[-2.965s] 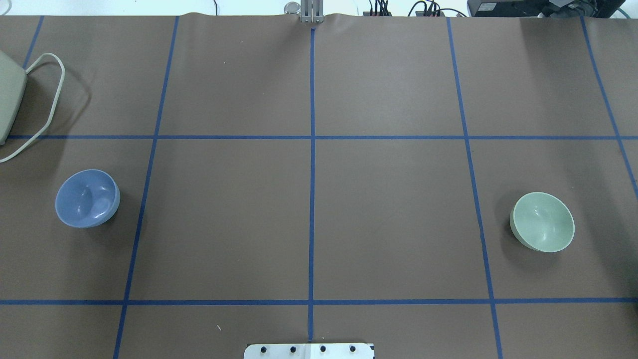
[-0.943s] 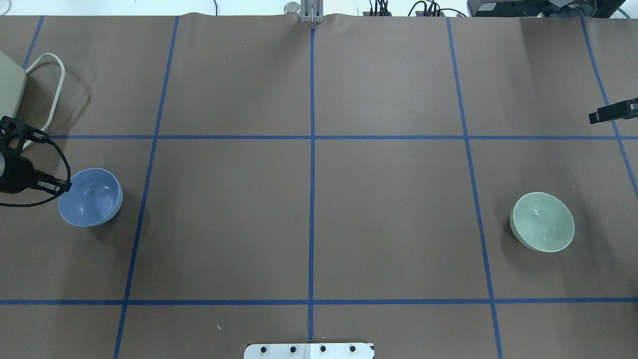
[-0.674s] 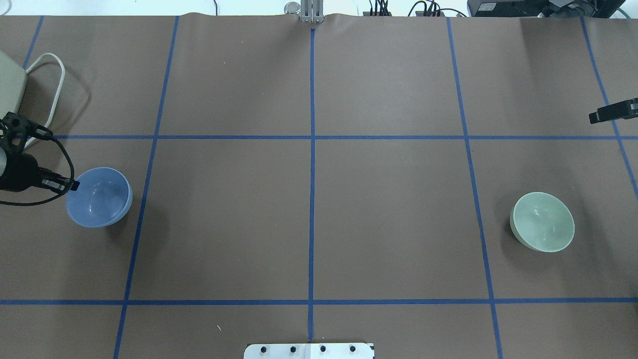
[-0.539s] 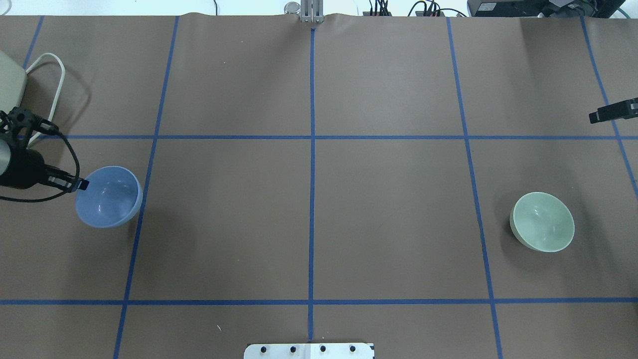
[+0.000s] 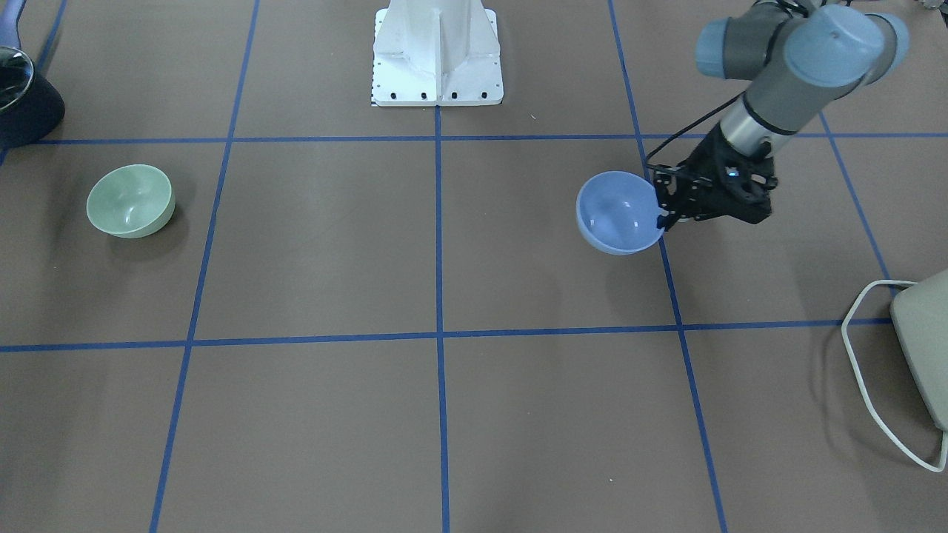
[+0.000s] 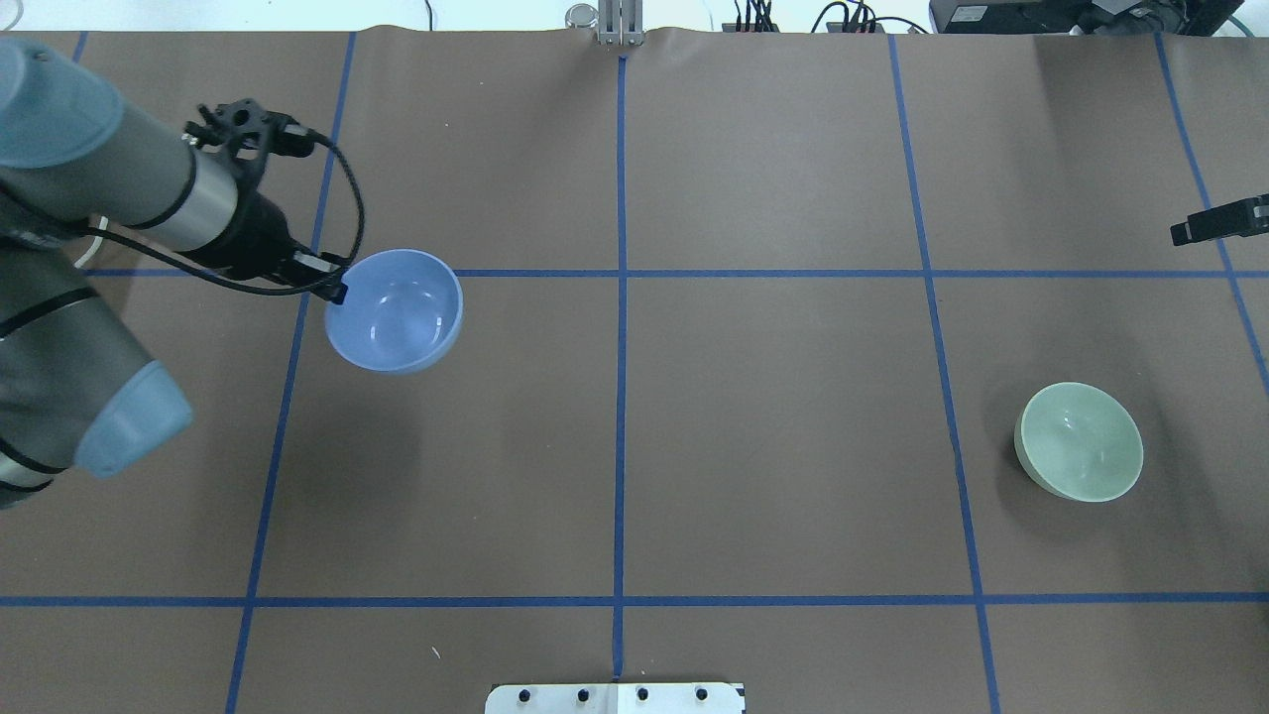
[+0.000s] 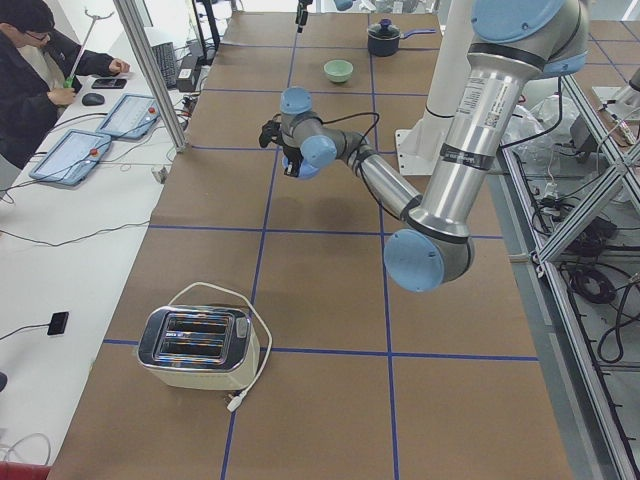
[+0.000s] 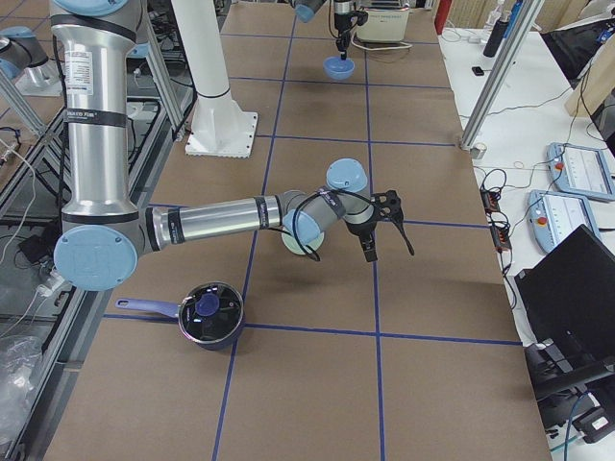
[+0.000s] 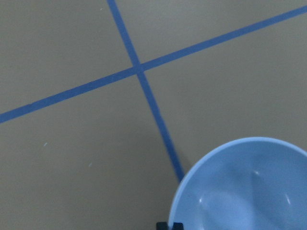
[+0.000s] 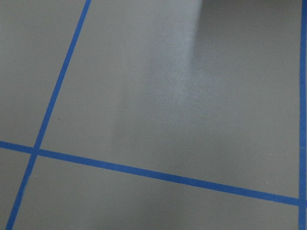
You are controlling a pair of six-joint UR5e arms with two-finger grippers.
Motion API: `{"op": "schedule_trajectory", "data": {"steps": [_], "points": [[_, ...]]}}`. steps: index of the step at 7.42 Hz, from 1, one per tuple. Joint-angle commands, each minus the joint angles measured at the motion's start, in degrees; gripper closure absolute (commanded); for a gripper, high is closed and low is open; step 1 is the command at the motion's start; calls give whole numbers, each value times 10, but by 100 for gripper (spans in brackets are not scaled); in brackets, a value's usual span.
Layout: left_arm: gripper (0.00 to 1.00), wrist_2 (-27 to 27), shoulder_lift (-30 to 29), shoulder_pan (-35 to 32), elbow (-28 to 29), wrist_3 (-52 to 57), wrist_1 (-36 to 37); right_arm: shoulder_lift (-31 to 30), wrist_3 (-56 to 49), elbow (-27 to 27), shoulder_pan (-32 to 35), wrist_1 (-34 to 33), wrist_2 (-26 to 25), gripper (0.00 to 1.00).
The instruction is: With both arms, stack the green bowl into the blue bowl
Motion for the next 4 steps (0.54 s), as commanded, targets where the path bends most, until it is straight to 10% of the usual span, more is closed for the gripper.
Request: {"op": "schedule_trajectory", "data": {"steps": [1,4], "points": [[100,70,-115,81,70,-107,45,1,0,-1,0,0,0,0],[100,108,-174,123,158,-132,-18,2,0,-1,0,0,0,0]]}}
